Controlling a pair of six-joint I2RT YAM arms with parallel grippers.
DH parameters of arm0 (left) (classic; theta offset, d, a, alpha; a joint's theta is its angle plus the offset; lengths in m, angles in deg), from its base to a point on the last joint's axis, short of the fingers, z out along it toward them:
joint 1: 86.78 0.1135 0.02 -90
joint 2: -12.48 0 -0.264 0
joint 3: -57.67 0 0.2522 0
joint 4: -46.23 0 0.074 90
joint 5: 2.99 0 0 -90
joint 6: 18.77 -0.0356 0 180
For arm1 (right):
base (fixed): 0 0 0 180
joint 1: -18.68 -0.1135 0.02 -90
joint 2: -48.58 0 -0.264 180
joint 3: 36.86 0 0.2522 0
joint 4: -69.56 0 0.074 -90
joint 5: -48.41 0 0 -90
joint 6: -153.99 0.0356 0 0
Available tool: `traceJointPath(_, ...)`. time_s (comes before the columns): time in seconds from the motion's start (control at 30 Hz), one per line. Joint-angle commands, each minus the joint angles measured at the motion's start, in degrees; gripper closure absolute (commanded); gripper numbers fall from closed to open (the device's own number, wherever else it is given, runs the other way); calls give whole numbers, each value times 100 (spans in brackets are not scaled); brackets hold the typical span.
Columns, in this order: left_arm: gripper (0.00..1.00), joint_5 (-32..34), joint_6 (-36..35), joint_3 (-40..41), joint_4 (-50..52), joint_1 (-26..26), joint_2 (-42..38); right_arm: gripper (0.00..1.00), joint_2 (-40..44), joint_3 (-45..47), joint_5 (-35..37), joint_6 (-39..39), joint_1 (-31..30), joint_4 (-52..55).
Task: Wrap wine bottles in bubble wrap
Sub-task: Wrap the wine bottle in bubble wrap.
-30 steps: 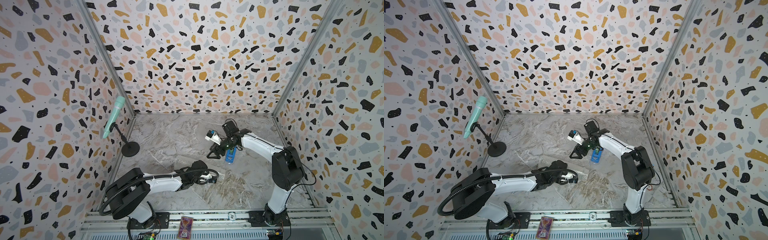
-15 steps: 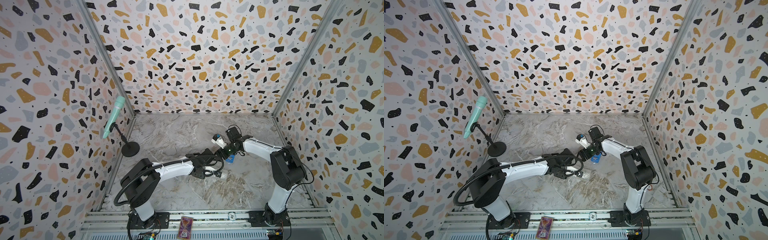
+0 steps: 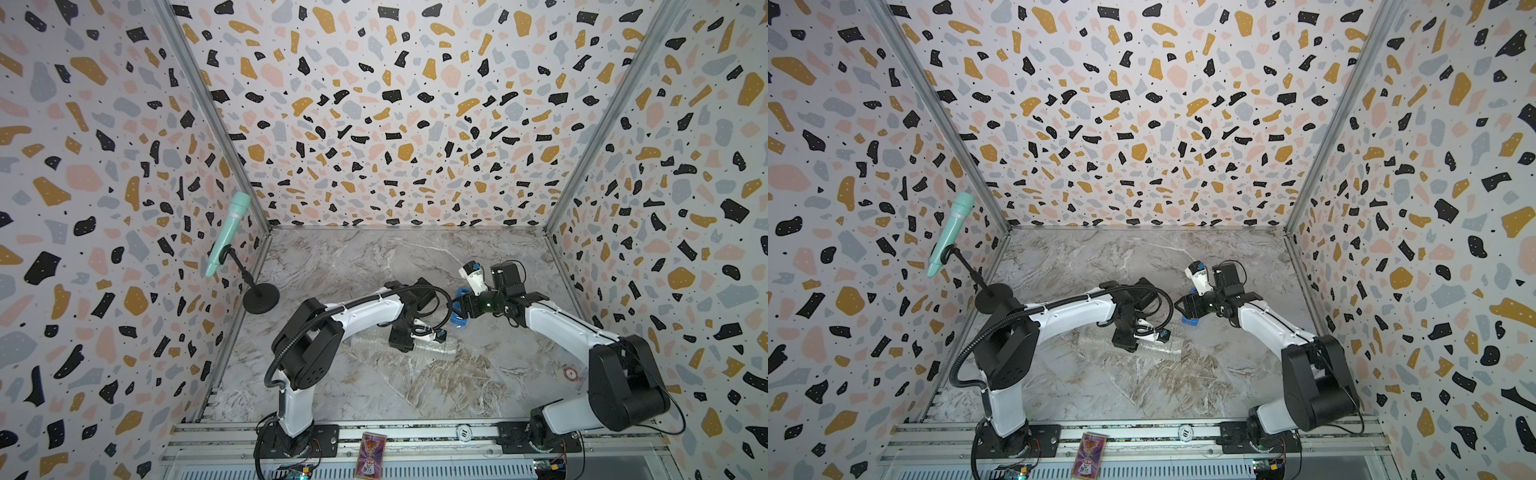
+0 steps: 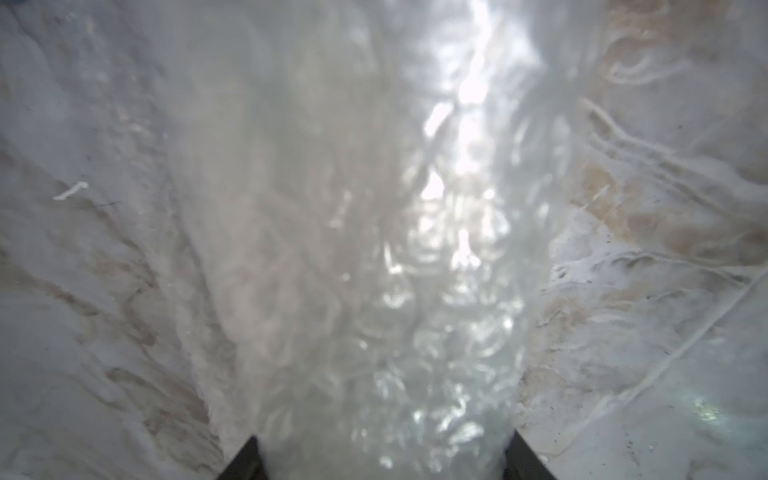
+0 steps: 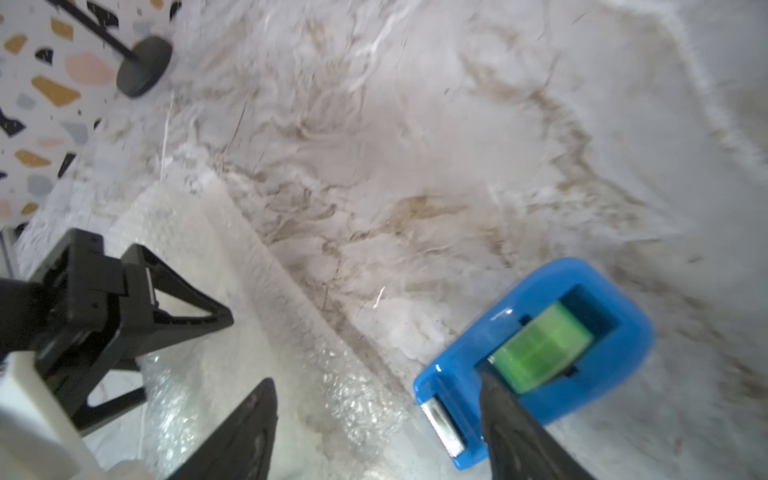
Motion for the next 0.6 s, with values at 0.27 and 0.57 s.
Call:
traceJointPath(0.27,42,-802,536,-729,1144,228,824,21,3555,2146,1925,-1336,-1016,-1413)
traceJointPath(0.57,33,-877,607,-1128,1306,448,1202,20,3761,2361,4184,-2911,-3874,-1240)
